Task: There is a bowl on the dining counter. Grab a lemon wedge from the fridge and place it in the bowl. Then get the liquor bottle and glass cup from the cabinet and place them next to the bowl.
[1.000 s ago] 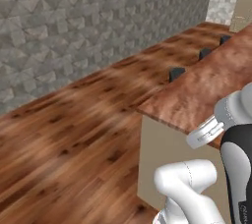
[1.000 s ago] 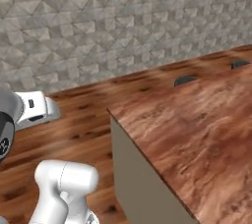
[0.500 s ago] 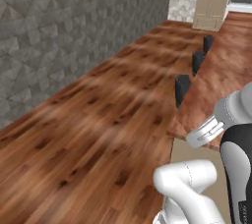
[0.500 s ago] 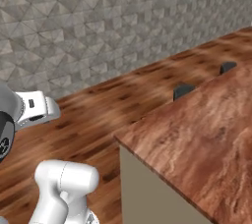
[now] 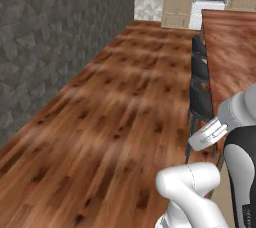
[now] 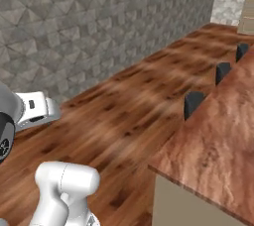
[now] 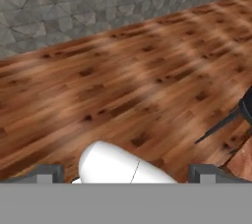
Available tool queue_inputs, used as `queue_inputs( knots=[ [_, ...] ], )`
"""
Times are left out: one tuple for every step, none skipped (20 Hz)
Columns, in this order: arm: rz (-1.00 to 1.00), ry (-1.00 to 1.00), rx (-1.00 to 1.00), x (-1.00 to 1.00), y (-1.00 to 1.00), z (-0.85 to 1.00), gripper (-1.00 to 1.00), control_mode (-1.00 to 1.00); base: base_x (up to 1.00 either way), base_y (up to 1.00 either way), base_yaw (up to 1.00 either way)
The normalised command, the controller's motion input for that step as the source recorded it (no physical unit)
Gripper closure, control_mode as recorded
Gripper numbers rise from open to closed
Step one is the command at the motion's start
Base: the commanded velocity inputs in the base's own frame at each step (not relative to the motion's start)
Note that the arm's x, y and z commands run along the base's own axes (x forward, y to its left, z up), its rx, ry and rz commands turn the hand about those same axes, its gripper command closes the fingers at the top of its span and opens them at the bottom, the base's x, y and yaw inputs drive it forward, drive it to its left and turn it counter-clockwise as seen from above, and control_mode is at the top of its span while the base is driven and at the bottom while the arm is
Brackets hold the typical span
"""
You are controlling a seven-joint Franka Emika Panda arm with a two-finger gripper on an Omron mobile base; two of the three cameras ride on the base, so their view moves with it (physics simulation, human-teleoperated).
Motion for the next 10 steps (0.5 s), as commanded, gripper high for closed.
queue_inputs(
  knots=[
    [0.0, 0.0, 0.0, 0.0, 0.0, 0.0, -1.0, 1.0, 0.84, 1.0, -0.39],
    [0.0, 0.0, 0.0, 0.0, 0.0, 0.0, -1.0, 1.0, 0.82, 1.0, -0.39],
    [0.0, 0.0, 0.0, 0.0, 0.0, 0.0, -1.0, 1.0, 0.81, 1.0, -0.39],
    [0.0, 0.0, 0.0, 0.0, 0.0, 0.0, -1.0, 1.0, 0.8, 1.0, -0.39],
    [0.0, 0.0, 0.0, 0.0, 0.0, 0.0, -1.0, 1.0, 0.8, 1.0, -0.39],
    [0.0, 0.0, 0.0, 0.0, 0.0, 0.0, -1.0, 1.0, 0.8, 1.0, -0.39],
    [0.0, 0.0, 0.0, 0.0, 0.0, 0.0, -1.0, 1.0, 0.8, 1.0, -0.39],
    [0.0, 0.0, 0.0, 0.0, 0.0, 0.0, -1.0, 1.0, 0.8, 1.0, -0.39],
    [0.0, 0.0, 0.0, 0.0, 0.0, 0.0, -1.0, 1.0, 0.8, 1.0, -0.39],
    [0.0, 0.0, 0.0, 0.0, 0.0, 0.0, -1.0, 1.0, 0.81, 1.0, -0.4]
  ],
)
